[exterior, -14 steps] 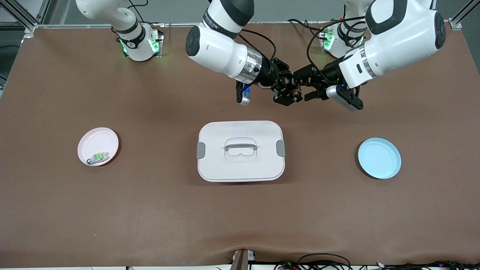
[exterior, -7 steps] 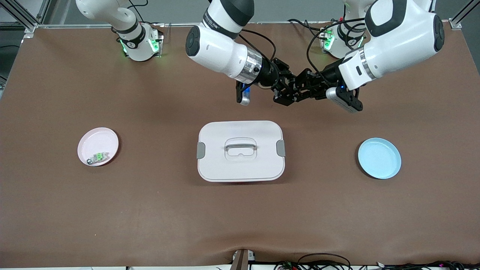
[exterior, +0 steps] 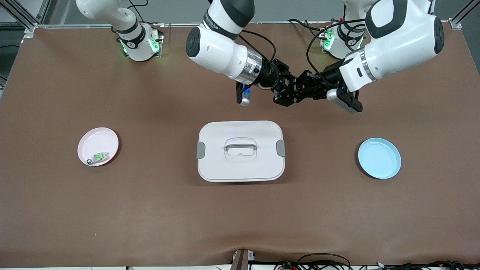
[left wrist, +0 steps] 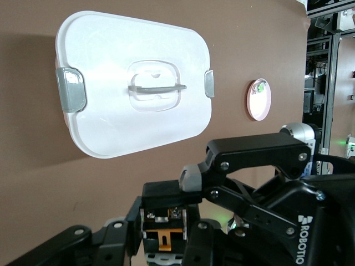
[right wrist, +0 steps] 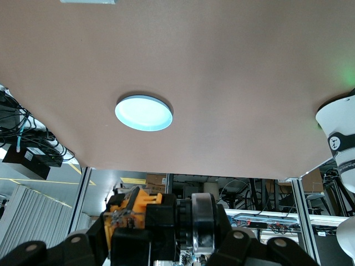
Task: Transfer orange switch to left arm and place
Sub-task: 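Grasp the orange switch with the left gripper beside the right gripper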
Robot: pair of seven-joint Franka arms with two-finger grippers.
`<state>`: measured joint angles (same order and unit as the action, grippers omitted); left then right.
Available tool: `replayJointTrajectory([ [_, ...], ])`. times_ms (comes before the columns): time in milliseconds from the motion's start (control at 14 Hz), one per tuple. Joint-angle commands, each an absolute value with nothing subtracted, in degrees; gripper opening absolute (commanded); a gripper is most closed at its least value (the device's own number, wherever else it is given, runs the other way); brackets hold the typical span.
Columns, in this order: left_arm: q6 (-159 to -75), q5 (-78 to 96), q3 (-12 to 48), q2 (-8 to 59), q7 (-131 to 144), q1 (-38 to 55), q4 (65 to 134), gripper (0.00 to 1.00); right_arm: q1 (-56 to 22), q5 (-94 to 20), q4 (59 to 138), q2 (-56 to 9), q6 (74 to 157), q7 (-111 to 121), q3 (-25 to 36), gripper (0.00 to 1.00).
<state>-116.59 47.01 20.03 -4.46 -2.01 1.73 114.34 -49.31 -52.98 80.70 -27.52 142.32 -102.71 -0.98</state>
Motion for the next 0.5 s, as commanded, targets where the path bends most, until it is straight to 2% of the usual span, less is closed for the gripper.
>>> replayJointTrajectory([
  [0, -116.54, 44.14, 20.21, -4.48, -2.55, 1.14, 114.00, 0.00, -49.92, -54.05, 79.01, -28.12, 141.50, -103.18, -0.35, 0.74],
  [72, -116.54, 42.99, 20.13, -4.48, -2.46, 1.06, 113.99, 0.00, -49.92, -54.05, 79.01, -28.12, 141.50, -103.27, -0.35, 0.93],
  [143, -116.46, 42.80, 20.04, -4.48, -2.46, 0.97, 113.99, 0.00, -49.92, -53.97, 79.01, -28.12, 141.50, -103.27, -0.26, 1.00],
  [430, -114.88, 38.43, 20.04, -4.48, -2.64, -0.53, 113.03, 0.00, -49.22, -54.05, 79.01, -28.04, 141.24, -103.10, -0.26, 1.00],
])
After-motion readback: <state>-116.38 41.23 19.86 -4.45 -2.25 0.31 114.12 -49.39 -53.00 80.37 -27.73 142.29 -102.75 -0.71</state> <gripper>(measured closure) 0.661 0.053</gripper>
